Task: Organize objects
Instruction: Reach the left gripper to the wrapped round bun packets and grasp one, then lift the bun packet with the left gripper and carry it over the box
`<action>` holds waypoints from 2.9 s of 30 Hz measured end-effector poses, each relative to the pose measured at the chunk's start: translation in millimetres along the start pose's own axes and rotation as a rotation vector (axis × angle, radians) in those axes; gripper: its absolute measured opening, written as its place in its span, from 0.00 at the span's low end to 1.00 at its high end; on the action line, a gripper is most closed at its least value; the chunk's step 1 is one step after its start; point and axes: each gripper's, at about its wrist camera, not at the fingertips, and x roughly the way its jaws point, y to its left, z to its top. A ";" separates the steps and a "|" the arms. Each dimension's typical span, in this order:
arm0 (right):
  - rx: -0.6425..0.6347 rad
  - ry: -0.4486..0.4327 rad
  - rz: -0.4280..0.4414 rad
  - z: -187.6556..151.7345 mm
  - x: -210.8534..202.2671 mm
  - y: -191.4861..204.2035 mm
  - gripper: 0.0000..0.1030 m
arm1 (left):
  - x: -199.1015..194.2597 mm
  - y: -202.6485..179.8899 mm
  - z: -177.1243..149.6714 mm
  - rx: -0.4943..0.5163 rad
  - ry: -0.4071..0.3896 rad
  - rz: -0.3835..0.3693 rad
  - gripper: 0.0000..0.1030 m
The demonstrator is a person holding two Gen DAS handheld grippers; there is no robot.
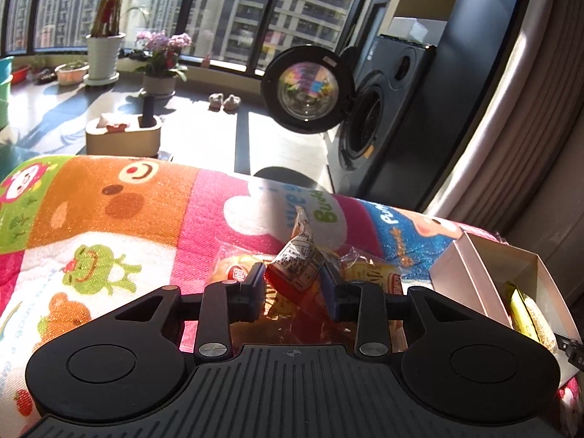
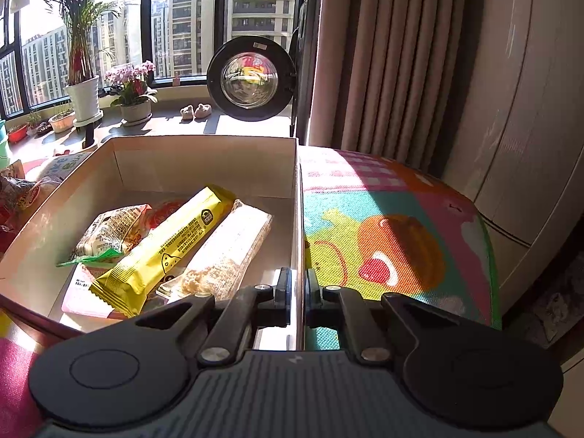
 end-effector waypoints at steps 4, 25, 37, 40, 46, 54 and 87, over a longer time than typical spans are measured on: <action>-0.010 0.002 0.001 0.6 0.5 0.4 0.07 | 7.8 -6.9 9.1 0.025 -0.014 0.005 0.35; -0.001 0.003 0.011 -0.6 -1.6 -2.0 0.08 | -29.2 -35.9 -45.7 0.166 0.132 -0.144 0.21; 0.005 0.011 0.014 -0.1 -2.4 -0.2 0.08 | -29.5 -85.2 -103.2 0.394 0.162 -0.194 0.49; 0.010 0.014 0.020 -0.1 -2.3 -1.6 0.08 | -30.9 -93.3 -112.0 0.425 0.138 -0.221 0.62; 0.025 0.021 0.030 -0.1 -1.3 -3.0 0.09 | -40.4 -115.8 -128.1 0.556 0.094 -0.124 0.59; 0.032 0.032 0.042 0.0 -1.1 -3.0 0.10 | -61.5 -91.9 -103.6 0.525 0.093 -0.222 0.42; -0.037 0.023 -0.007 5.5 -1.3 6.9 0.10 | 1.7 -27.3 -33.4 0.394 0.126 0.046 0.58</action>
